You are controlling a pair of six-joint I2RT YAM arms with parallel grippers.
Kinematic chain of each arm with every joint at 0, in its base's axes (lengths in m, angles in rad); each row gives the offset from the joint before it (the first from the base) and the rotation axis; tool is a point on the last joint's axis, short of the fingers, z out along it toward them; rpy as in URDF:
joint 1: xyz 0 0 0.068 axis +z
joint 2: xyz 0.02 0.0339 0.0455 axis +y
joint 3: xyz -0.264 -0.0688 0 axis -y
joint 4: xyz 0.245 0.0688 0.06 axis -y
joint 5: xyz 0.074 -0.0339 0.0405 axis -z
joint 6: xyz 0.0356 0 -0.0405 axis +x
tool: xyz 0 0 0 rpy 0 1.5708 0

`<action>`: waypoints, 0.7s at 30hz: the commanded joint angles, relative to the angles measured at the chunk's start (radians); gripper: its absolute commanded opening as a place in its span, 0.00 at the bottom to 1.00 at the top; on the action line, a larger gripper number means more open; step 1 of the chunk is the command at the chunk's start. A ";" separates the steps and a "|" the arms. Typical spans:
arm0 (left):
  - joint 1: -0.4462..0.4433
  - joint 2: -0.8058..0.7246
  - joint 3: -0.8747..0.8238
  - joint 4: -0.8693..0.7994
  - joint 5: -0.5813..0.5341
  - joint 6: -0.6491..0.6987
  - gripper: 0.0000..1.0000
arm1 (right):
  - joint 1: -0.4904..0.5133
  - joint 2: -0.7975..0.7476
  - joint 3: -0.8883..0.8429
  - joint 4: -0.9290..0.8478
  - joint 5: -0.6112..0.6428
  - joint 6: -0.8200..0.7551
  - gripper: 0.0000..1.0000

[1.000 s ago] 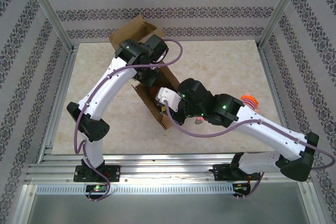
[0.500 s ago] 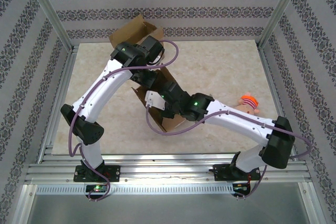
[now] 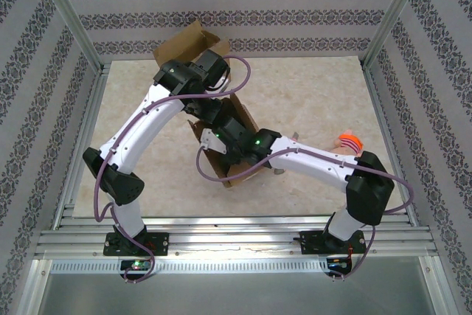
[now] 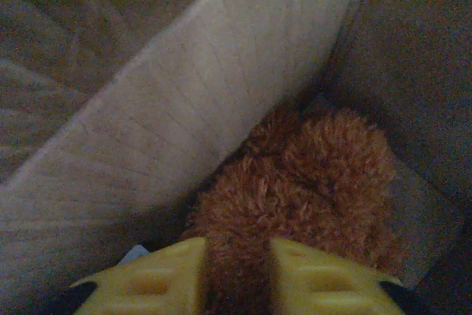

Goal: Unpack the express box

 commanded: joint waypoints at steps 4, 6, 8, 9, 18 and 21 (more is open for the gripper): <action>0.007 -0.054 -0.010 0.025 0.047 0.012 0.00 | -0.036 0.092 0.033 -0.036 0.037 0.105 0.53; 0.008 -0.055 -0.010 0.024 0.048 0.014 0.00 | -0.043 0.120 0.042 -0.042 0.043 0.120 0.57; 0.008 -0.057 -0.010 0.026 0.051 0.014 0.00 | -0.052 0.146 0.050 -0.048 0.050 0.137 0.59; 0.008 -0.057 -0.010 0.027 0.053 0.015 0.00 | -0.056 0.155 0.052 -0.050 0.049 0.145 0.60; 0.008 -0.063 -0.011 0.033 0.056 0.018 0.00 | -0.079 0.235 0.062 -0.057 0.028 0.180 0.51; 0.008 -0.067 -0.016 0.034 0.050 0.018 0.00 | -0.084 0.238 0.060 -0.056 0.011 0.190 0.32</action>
